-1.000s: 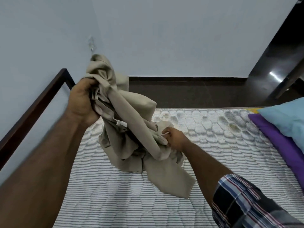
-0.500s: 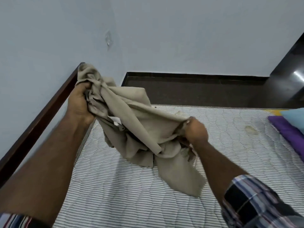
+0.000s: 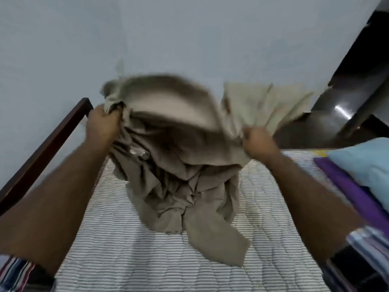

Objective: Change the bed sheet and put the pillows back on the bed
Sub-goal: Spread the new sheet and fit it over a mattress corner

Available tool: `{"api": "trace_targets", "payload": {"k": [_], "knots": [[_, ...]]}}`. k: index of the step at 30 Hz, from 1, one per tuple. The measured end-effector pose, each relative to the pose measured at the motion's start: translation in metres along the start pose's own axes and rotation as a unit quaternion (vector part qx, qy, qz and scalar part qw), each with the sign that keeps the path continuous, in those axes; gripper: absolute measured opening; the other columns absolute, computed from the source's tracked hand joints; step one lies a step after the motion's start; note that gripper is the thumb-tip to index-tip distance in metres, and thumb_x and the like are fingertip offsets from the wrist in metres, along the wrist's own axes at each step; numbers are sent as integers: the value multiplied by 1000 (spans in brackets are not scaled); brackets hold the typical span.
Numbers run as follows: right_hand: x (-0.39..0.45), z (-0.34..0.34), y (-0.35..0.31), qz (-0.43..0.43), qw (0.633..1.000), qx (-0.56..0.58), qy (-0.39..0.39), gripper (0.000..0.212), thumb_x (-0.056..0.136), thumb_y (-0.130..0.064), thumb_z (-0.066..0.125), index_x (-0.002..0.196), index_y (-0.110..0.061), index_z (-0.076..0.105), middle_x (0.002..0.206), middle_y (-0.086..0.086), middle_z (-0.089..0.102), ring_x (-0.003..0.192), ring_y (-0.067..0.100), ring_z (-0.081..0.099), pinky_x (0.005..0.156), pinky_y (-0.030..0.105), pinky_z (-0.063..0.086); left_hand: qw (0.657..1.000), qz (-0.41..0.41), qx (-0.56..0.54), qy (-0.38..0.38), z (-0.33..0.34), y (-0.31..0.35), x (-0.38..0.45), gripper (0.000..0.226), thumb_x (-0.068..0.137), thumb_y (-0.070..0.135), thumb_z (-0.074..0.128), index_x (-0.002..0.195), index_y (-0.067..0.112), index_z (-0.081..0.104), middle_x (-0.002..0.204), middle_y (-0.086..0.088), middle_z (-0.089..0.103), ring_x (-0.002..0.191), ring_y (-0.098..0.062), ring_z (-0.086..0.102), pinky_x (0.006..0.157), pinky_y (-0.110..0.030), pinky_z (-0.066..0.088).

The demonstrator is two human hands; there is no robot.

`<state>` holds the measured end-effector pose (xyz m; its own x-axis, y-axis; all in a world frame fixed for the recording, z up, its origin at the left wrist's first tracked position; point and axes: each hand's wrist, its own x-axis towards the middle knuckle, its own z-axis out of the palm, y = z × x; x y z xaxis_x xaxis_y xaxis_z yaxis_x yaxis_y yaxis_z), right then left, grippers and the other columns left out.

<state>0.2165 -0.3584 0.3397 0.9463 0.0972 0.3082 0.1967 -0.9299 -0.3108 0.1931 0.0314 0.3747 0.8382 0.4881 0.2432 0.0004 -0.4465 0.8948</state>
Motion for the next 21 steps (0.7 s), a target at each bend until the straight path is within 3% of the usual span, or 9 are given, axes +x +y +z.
{"api": "trace_targets", "payload": {"k": [2,5,7,9,12,15,17,19,21], "knots": [[-24,11,20,134,988,15,-77,24,92,-19,51,98,-4,68,102,24,69,99,40,65,84,39,50,996,-52,69,-27,-11,-27,-3,22,90,38,58,88,17,64,97,-9,69,96,-29,65,83,-35,48],[-23,-11,11,250,930,216,162,20,98,-18,46,97,-7,63,93,7,65,94,26,62,78,27,42,987,-13,122,-102,-3,-30,-15,28,82,40,60,99,20,69,101,-8,71,100,-32,67,88,-40,53],[-17,-31,-34,136,907,327,228,17,97,-16,46,94,-14,63,85,-8,61,88,12,59,76,20,42,971,49,76,-221,25,-15,-38,45,69,36,74,112,24,65,110,-6,70,105,-25,68,93,-39,54],[-34,-32,-100,-13,898,425,114,19,96,-3,50,91,-18,61,85,-17,58,80,-9,57,77,11,43,940,100,50,-323,55,4,-67,68,63,39,87,123,39,55,120,4,67,112,-14,66,94,-39,54],[-55,-23,-152,-146,854,498,-27,21,97,-3,54,95,-20,66,92,-15,65,92,-6,61,90,19,47,915,186,-5,-359,83,22,-96,29,82,32,71,108,41,62,98,12,68,95,5,63,89,-31,55],[-54,-11,-116,17,792,607,-66,12,100,-13,58,99,-19,68,87,-2,70,90,11,65,78,35,55,943,-28,-199,-265,71,20,-97,14,83,19,74,88,25,63,68,15,71,67,4,66,69,-20,53],[-59,21,-63,194,803,561,-57,11,98,-13,58,92,-18,66,81,3,67,81,17,63,67,34,55,887,-172,-351,-244,54,1,-93,17,77,24,69,92,16,67,79,2,74,76,-12,71,78,-29,54],[-78,66,-13,326,797,495,-114,13,93,-10,54,82,-14,60,79,8,61,69,22,56,58,27,46,822,-220,-455,-261,30,-26,-88,28,91,22,45,96,11,70,95,-10,74,94,-25,71,94,-38,52],[-106,113,19,402,775,454,-178,9,93,-14,56,86,-13,62,76,7,60,55,16,53,54,22,40,778,-228,-513,-284,6,-43,-95,55,97,22,20,108,-1,69,114,-22,70,117,-36,62,115,-44,33]]}}
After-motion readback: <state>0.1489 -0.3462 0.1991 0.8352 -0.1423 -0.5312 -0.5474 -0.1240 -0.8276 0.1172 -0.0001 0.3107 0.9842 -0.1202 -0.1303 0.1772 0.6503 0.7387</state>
